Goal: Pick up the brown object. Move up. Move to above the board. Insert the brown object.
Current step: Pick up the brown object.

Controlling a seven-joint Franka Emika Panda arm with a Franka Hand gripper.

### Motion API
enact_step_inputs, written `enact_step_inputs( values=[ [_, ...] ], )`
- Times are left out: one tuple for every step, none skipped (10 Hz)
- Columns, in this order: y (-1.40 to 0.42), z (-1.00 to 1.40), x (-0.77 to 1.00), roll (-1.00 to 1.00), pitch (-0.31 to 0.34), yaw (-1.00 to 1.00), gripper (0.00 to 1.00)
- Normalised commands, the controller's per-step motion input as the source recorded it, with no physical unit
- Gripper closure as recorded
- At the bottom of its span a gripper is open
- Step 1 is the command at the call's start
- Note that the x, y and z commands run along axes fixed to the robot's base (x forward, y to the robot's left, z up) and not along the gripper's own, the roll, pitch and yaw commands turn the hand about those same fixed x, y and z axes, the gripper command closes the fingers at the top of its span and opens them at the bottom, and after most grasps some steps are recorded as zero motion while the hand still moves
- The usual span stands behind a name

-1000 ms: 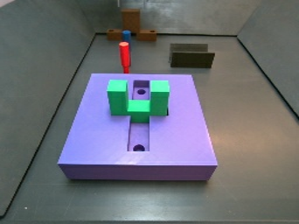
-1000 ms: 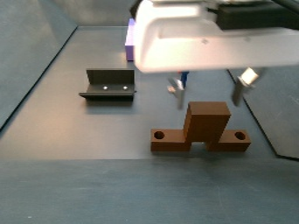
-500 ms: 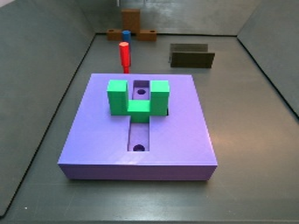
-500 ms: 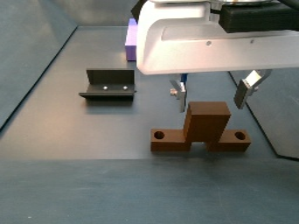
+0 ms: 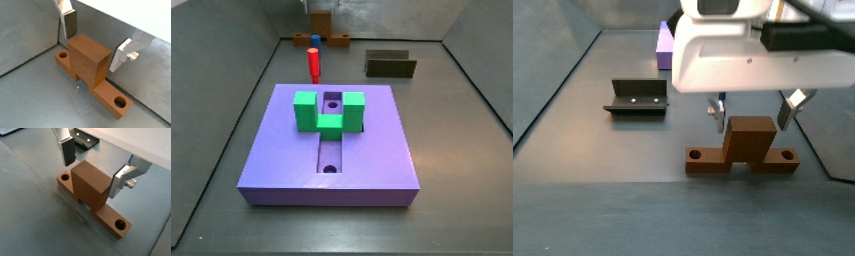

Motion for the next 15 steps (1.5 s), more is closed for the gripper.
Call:
enact_step_inputs(
  values=[
    [0.0,-0.37,0.0,-0.03,-0.164,0.0,0.0],
    [0.0,-0.37,0.0,-0.02,-0.14,0.0,0.0],
    [0.0,-0.3,0.0,-0.07,-0.179,0.0,0.0],
    [0.0,-0.3,0.0,-0.08,-0.159,-0.04,0.0],
    [0.0,-0.23,0.0,-0.08,-0.159,-0.05,0.0],
    [0.0,-0.16,0.0,-0.07,-0.129,-0.13,0.0],
    [0.0,-0.04,0.0,-0.05,-0.091,-0.07,0.0],
    [0.0,0.0,0.0,-0.02,-0.051,-0.04,0.0],
    [0.0,0.0,0.0,0.0,0.0,0.0,0.0],
    [0.0,0.0,0.0,0.0,0.0,0.0,1.0],
    [0.0,0.0,0.0,0.0,0.0,0.0,1.0],
    [0.0,0.0,0.0,0.0,0.0,0.0,1.0],
    [0.0,0.0,0.0,0.0,0.0,0.0,1.0],
    [0.0,0.0,0.0,0.0,0.0,0.0,1.0],
    [0.0,0.0,0.0,0.0,0.0,0.0,1.0]
  ],
)
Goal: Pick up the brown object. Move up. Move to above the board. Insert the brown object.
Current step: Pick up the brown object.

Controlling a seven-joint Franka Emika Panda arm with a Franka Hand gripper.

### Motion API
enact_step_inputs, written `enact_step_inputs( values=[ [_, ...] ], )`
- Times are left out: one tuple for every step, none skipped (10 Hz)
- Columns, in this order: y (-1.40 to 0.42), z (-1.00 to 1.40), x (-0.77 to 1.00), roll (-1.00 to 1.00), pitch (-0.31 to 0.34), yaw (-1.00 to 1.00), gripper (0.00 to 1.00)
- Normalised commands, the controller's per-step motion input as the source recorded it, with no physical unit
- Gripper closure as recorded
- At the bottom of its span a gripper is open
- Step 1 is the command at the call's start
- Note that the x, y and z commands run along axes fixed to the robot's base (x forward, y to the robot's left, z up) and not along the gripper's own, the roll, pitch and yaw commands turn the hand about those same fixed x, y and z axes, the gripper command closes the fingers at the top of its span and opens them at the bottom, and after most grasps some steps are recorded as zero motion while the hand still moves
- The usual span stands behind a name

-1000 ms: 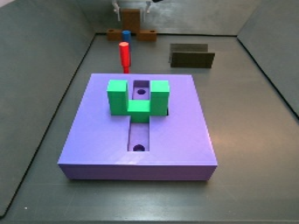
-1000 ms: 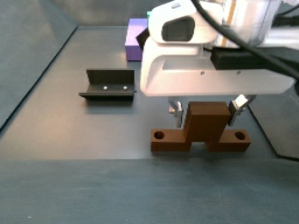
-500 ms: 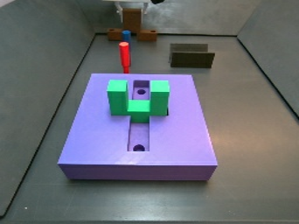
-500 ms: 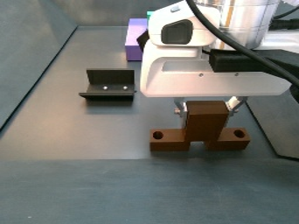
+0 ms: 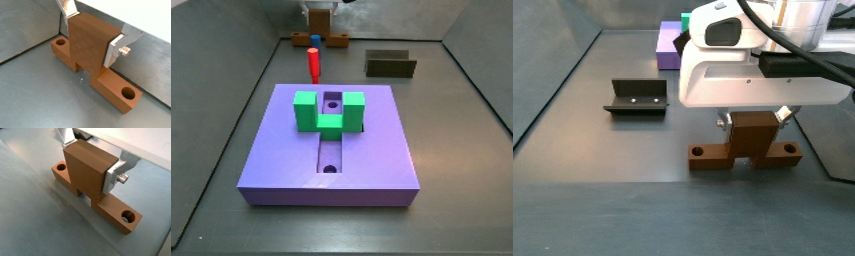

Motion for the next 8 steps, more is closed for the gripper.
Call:
enact_step_inputs(
  values=[
    [0.0,0.0,0.0,0.0,0.0,0.0,1.0],
    [0.0,0.0,0.0,0.0,0.0,0.0,1.0],
    [0.0,0.0,0.0,0.0,0.0,0.0,1.0],
    [0.0,0.0,0.0,0.0,0.0,0.0,1.0],
    [0.0,0.0,0.0,0.0,0.0,0.0,1.0],
    [0.0,0.0,0.0,0.0,0.0,0.0,1.0],
    [0.0,0.0,0.0,0.0,0.0,0.0,1.0],
    [0.0,0.0,0.0,0.0,0.0,0.0,1.0]
  ],
)
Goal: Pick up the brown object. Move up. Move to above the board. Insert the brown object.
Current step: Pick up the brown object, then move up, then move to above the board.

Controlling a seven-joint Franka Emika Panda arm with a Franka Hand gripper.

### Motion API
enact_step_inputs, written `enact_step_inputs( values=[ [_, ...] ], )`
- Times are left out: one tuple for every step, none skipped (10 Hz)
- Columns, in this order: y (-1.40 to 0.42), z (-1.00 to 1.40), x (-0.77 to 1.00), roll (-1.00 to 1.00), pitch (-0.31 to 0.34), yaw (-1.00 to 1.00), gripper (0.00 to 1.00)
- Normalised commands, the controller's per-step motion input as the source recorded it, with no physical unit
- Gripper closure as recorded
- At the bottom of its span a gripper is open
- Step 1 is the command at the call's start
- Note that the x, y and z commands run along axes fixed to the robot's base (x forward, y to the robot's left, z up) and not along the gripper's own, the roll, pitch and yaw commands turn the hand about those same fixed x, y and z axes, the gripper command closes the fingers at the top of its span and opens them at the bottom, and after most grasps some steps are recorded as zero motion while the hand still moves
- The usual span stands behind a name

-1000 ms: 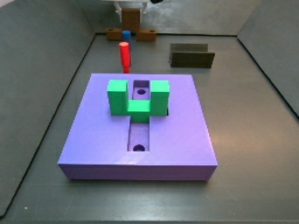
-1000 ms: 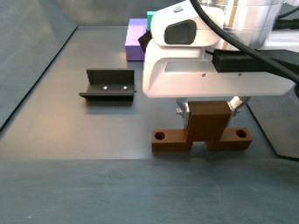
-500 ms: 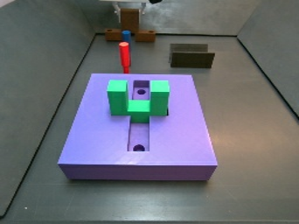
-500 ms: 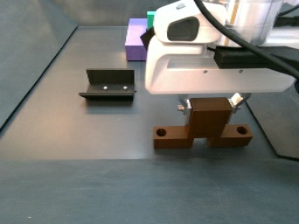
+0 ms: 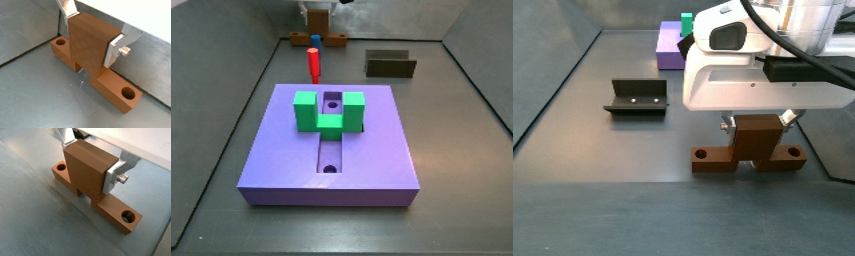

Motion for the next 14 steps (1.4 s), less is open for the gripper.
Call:
enact_step_inputs(
  values=[
    [0.0,0.0,0.0,0.0,0.0,0.0,1.0],
    [0.0,0.0,0.0,0.0,0.0,0.0,1.0],
    [0.0,0.83,0.0,0.0,0.0,0.0,1.0],
    [-0.04,0.8,0.02,0.0,0.009,0.02,1.0],
    [-0.03,0.51,-0.01,0.04,0.034,0.02,1.0],
    [-0.01,0.31,0.0,0.07,0.034,0.02,1.0],
    [0.0,1.4,0.0,0.0,0.0,0.0,1.0],
    [0.01,1.4,-0.02,-0.04,0.019,-0.01,1.0],
    [0.0,1.4,-0.04,0.0,0.041,-0.01,1.0],
    [0.01,1.4,0.0,0.01,0.032,0.0,1.0],
    [0.03,1.4,0.04,-0.02,0.061,0.0,1.0],
    [0.01,0.76,0.02,0.0,0.091,0.0,1.0],
    [0.0,0.38,0.01,0.01,0.065,0.0,1.0],
    [0.01,0.19,0.02,0.0,0.04,0.0,1.0]
  ],
)
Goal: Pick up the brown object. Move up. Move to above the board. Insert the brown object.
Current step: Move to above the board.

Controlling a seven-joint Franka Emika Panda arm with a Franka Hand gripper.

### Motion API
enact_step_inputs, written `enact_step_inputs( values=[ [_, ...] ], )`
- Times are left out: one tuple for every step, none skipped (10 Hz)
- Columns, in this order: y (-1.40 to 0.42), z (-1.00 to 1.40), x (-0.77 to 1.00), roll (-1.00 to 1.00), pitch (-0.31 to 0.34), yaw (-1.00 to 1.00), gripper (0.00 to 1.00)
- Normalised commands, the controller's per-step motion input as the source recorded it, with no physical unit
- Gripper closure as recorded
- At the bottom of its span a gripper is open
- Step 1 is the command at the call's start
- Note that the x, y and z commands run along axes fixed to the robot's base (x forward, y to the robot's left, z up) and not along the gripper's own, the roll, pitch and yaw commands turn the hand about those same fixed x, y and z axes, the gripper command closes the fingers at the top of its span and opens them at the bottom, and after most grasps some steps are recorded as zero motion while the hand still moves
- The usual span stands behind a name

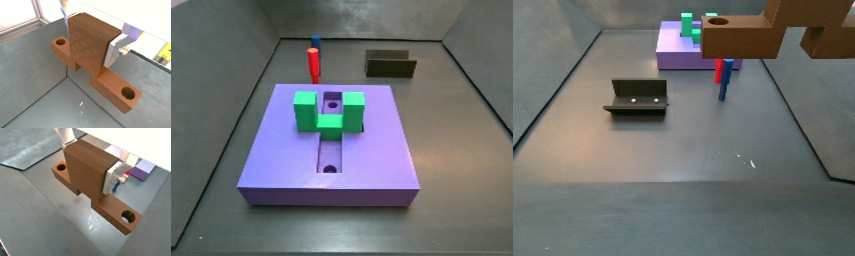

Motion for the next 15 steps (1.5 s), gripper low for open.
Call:
enact_step_inputs(
  values=[
    [-1.4,0.14,0.22,-0.11,0.184,-0.04,1.0],
    [-1.4,0.12,0.22,-0.08,0.169,-0.03,1.0],
    [-1.4,0.12,0.21,-0.01,0.118,0.0,1.0],
    [-1.4,0.13,0.21,-0.03,0.015,0.01,1.0],
    [-1.4,0.13,0.21,-0.01,0.017,0.0,1.0],
    [-1.4,0.13,0.2,-0.01,0.012,0.01,1.0],
    [-1.4,0.13,0.21,-0.02,0.018,0.0,1.0],
    [-1.4,0.14,0.21,-0.02,0.037,0.01,1.0],
    [-1.4,0.15,0.22,-0.02,0.059,0.01,1.0],
    [-1.4,0.15,0.23,0.0,0.086,0.01,1.0],
    [-1.4,0.15,0.26,-0.02,0.114,0.0,1.0],
    [-1.4,0.16,0.28,0.0,0.146,0.0,1.0],
    [-1.4,0.17,0.31,0.0,0.155,0.0,1.0],
    [-0.89,0.12,0.23,0.02,0.156,0.0,1.0],
    [-0.52,0.08,0.17,0.03,0.148,0.01,1.0]
  ],
)
